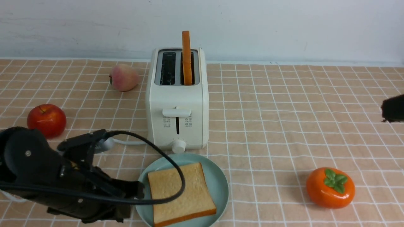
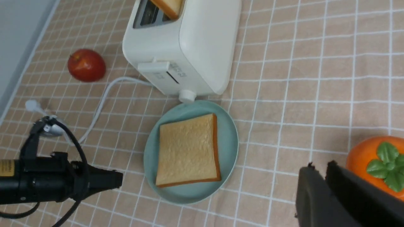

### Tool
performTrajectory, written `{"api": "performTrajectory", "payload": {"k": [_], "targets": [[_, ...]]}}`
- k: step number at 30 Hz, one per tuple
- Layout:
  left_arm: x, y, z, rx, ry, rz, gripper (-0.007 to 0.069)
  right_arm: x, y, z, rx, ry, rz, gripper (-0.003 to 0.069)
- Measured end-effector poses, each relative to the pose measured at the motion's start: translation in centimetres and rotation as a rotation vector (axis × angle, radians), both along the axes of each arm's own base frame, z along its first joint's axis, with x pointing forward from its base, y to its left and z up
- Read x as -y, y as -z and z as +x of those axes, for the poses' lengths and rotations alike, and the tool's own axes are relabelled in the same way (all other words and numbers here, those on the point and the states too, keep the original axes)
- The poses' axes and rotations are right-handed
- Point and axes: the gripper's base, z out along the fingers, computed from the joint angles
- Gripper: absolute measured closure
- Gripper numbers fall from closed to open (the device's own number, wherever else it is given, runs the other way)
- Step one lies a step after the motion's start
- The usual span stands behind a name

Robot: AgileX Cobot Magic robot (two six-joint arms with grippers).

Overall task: Take toasted bread from bread machine on light coffee tablecloth place on plate.
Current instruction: 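Grasp the toast slice in the toaster and pull it up out of the slot with the right gripper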

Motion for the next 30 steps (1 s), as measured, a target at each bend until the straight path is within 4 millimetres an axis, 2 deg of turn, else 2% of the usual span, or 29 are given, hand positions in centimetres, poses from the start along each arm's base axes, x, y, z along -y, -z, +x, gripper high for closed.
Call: {"api": "performTrajectory", "payload": {"k": [3, 5, 10, 13, 14, 15, 17, 18, 20, 24, 27, 28, 30], "targets": [[-0.8, -1.9, -1.3, 0.045, -0.008, 0.029, 0.0635, -1.3, -0.7, 2.4, -0.009, -0.067, -0.002, 0.0594], [-1.2, -3.0, -2.0, 0.084, -0.008, 0.037, 0.0638, -2.5, -0.9, 3.6, -0.016, -0.117, -0.013, 0.0594], [-2.8, -7.5, -5.8, 0.286, -0.020, -0.002, 0.0638, -8.9, 0.4, 9.4, -0.090, -0.236, -0.105, 0.0581], [-3.6, -9.0, -8.0, 0.384, -0.031, -0.029, 0.0638, -12.4, 1.7, 12.9, -0.124, -0.239, -0.144, 0.0539], [-3.8, -9.2, -8.6, 0.406, -0.036, -0.034, 0.0638, -12.9, 1.4, 13.3, -0.110, -0.241, -0.151, 0.0524], [-4.3, -9.5, -9.8, 0.452, -0.051, -0.046, 0.0638, -14.6, 2.1, 15.3, -0.112, -0.243, -0.169, 0.0480], [-5.2, -9.5, -11.8, 0.516, -0.073, -0.061, 0.0638, -16.8, 2.0, 17.6, -0.069, -0.251, -0.175, 0.0391], [-5.4, -9.3, -12.4, 0.536, -0.082, -0.066, 0.0638, -17.8, 2.6, 18.7, -0.070, -0.252, -0.176, 0.0354], [-5.9, -9.0, -13.5, 0.572, -0.092, -0.068, 0.0638, -19.2, 2.5, 20.1, -0.030, -0.257, -0.169, 0.0281], [-6.8, -8.5, -15.7, 0.653, -0.105, -0.082, 0.0638, -21.8, 4.3, 24.1, 0.030, -0.259, -0.151, 0.0119], [-7.2, -8.5, -16.7, 0.695, -0.109, -0.100, 0.0638, -22.8, 6.3, 26.2, 0.054, -0.245, -0.150, 0.0072], [-7.2, -8.5, -16.8, 0.697, -0.109, -0.100, 0.0638, -22.9, 6.4, 26.4, 0.056, -0.243, -0.153, 0.0070], [-7.3, -8.6, -17.1, 0.710, -0.110, -0.105, 0.0638, -23.3, 8.3, 27.7, 0.061, -0.216, -0.167, 0.0091]]}}
